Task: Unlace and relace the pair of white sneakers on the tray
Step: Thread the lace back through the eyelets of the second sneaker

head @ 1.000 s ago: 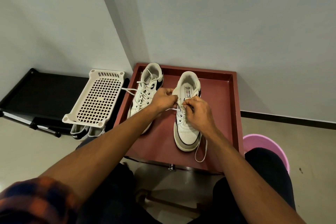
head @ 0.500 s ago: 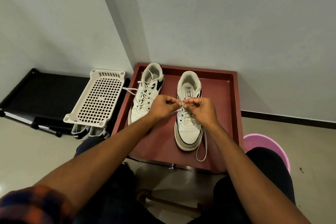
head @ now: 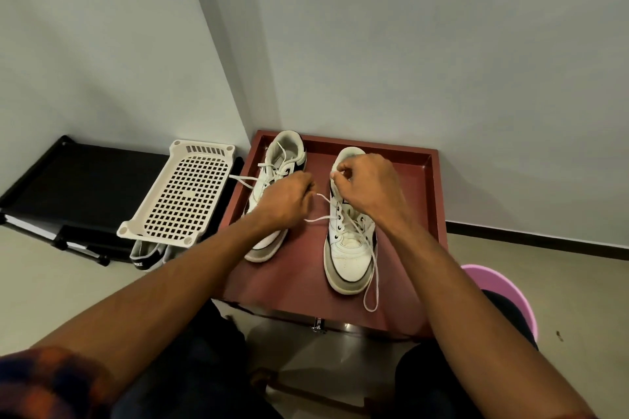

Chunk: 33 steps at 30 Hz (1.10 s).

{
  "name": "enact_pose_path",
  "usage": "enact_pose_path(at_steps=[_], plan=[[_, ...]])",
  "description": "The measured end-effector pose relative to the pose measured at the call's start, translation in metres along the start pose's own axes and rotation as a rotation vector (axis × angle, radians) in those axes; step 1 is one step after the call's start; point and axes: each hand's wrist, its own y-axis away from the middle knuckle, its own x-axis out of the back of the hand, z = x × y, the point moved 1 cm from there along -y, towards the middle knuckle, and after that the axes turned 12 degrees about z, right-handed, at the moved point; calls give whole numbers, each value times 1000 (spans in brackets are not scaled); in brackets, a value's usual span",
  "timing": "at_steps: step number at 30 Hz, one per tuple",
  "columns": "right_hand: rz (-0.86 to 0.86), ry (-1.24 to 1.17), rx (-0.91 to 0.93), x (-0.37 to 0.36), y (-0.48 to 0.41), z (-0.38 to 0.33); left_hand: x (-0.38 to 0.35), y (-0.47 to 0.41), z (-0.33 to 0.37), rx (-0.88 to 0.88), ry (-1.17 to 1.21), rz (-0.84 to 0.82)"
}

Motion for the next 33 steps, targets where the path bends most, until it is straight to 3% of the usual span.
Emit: enact_pose_path(at_steps=[5,10,14,18,20,23,33], plan=[[-315,26,-96,-26,-20,12,42,-28,-36,204,-222,132],[-321,-118,-245,-38,-23,25,66,-49,-50,347,-292,261],[-317,-120,-288,-44,-24,30,51,-41,-18,175,-198,246],[-354,-45,-232,-47,-24,31,13,-16,6,-91,-89,-23],[-384,-47,-229,-48,-24,31,1,-9,7,-98,-99,-132],[-383,-63,-243,-48,-23,34,-2,-11,6,-87,-157,-167],[-303,-124,-282,-57,-19,37,10,-19,-3,-318,-240,-246]])
